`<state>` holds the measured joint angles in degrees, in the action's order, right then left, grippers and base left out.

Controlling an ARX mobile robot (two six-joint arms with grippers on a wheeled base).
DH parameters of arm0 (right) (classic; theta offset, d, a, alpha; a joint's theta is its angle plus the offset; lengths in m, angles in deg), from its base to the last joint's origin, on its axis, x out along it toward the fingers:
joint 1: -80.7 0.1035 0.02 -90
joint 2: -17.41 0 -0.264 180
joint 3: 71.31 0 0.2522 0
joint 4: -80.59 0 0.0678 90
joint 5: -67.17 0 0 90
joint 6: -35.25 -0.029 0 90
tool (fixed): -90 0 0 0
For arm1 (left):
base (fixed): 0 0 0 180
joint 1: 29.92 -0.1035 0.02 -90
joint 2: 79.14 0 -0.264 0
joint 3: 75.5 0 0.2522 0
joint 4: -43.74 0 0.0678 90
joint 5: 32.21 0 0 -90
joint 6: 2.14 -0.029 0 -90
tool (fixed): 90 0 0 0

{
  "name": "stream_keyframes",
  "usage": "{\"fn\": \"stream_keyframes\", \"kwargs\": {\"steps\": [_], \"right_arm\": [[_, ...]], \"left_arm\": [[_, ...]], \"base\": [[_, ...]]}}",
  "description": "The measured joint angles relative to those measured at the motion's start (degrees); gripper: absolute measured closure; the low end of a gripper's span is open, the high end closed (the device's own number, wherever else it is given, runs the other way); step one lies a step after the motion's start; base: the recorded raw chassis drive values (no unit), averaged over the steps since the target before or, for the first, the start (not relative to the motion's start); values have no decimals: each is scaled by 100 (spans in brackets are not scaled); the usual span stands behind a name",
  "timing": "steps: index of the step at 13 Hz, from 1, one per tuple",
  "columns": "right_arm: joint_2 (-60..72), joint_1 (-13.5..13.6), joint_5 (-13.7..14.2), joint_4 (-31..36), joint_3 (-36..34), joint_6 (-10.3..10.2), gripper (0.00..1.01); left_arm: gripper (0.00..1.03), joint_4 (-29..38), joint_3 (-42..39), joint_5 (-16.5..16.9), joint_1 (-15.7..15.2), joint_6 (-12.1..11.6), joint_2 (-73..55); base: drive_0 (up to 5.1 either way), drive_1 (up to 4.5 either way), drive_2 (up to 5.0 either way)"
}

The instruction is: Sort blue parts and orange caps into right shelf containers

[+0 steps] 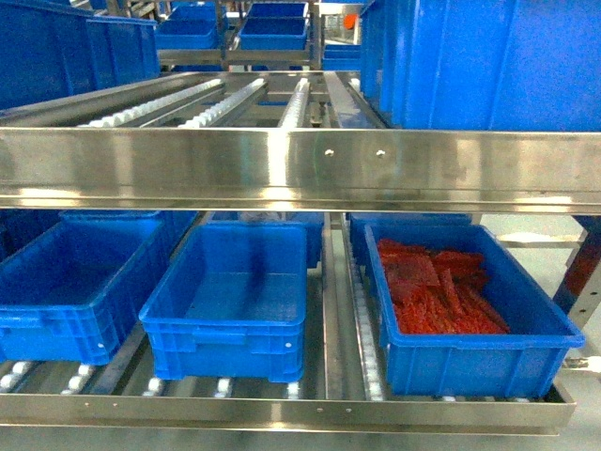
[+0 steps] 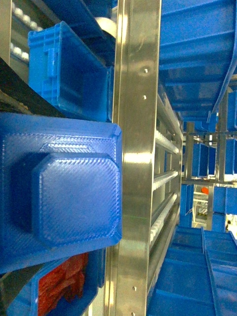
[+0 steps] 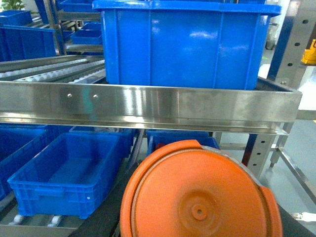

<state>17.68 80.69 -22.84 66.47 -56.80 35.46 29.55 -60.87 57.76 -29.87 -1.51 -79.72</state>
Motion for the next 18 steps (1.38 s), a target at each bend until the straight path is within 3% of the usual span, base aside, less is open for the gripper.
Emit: {"fn": "stream_keyframes", "kwargs": {"steps": [14, 18], "right_arm": [[0, 0, 0, 0, 0, 0, 56], [0, 0, -20, -7, 0, -2, 56]], "left_arm": [[59, 4, 0, 2, 0, 0, 0], [59, 11, 0, -7, 0, 0, 0]], "base": [[-485, 256, 256], [0, 0, 0]]}}
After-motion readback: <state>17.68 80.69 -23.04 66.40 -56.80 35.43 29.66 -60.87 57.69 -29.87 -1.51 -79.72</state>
